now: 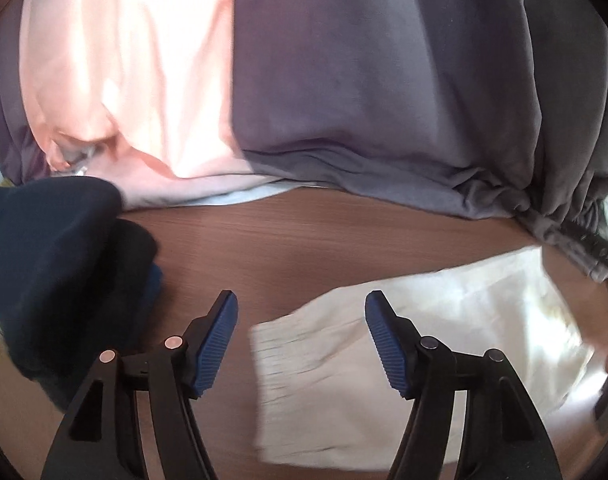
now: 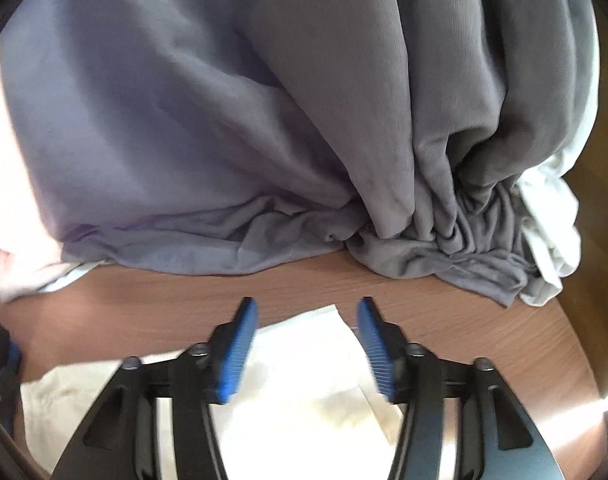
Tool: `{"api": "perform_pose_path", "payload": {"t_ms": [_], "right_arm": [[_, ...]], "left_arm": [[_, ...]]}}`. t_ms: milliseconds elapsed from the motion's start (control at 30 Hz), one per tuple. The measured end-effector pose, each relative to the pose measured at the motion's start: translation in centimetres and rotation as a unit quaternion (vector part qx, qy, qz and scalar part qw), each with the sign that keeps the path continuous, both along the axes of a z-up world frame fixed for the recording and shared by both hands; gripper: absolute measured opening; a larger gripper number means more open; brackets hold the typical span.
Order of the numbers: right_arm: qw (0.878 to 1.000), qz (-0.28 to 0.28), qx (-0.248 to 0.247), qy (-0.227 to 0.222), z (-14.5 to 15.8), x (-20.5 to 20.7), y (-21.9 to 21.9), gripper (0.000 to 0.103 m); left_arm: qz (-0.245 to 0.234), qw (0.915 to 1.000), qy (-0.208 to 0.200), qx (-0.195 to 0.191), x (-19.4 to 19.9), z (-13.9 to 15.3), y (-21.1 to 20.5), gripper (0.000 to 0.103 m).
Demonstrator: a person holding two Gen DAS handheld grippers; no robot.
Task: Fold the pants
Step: 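Lay the shorts flat and open both tools, releasing the fabric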
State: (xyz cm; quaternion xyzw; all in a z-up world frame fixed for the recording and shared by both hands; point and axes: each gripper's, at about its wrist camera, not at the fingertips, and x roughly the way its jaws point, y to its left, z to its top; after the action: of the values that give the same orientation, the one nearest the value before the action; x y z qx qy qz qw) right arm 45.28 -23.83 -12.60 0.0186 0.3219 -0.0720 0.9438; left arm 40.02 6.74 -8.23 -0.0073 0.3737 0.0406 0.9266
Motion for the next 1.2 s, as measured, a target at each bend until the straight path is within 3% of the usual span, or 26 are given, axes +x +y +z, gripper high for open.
{"api": "perform_pose_path", "payload": {"t_ms": [167,400,567,600,700,800,900,1200], "right_arm": [[0.998,0.007,-0.064,-0.018,-0.5,-2.5,2.9,0.067],[0.999,0.021,-0.037,-0.004,-2.9,-3.8,5.4,0.067],[0.998,0.043,-0.045,0.017,-4.6,-3.8,7.0,0.067],[0.998,0.045,-0.044,0.021,-4.8,-3.8,7.1,0.067],[0.997,0.042,-0.053,0.029,-5.7,-3.9,7.0,0.067],[0.997,0.034,-0.06,0.037,-6.2,-4.2,6.5,0.067],[0.997,0.022,-0.06,0.045,-6.6,-4.8,5.8,0.067],[0.993,-0.026,-0.105,0.041,-6.3,-7.7,4.3,0.067]], "left_arm": [[-0.027,0.9994,0.001,0.022,-0.9,-1.5,2.2,0.065],[-0.053,0.9964,0.028,-0.061,0.7,-4.0,4.8,0.065],[-0.067,0.9899,0.054,-0.113,2.3,-6.2,5.2,0.063],[-0.069,0.9893,0.055,-0.116,2.4,-6.4,5.2,0.062],[-0.082,0.9873,0.063,-0.121,2.6,-6.9,4.7,0.039],[-0.09,0.9895,0.048,-0.102,2.0,-5.9,4.2,0.025],[-0.107,0.9879,0.028,-0.108,1.0,-4.0,4.0,0.014],[-0.071,0.9952,0.067,0.013,2.2,-5.7,2.5,0.016]]}}
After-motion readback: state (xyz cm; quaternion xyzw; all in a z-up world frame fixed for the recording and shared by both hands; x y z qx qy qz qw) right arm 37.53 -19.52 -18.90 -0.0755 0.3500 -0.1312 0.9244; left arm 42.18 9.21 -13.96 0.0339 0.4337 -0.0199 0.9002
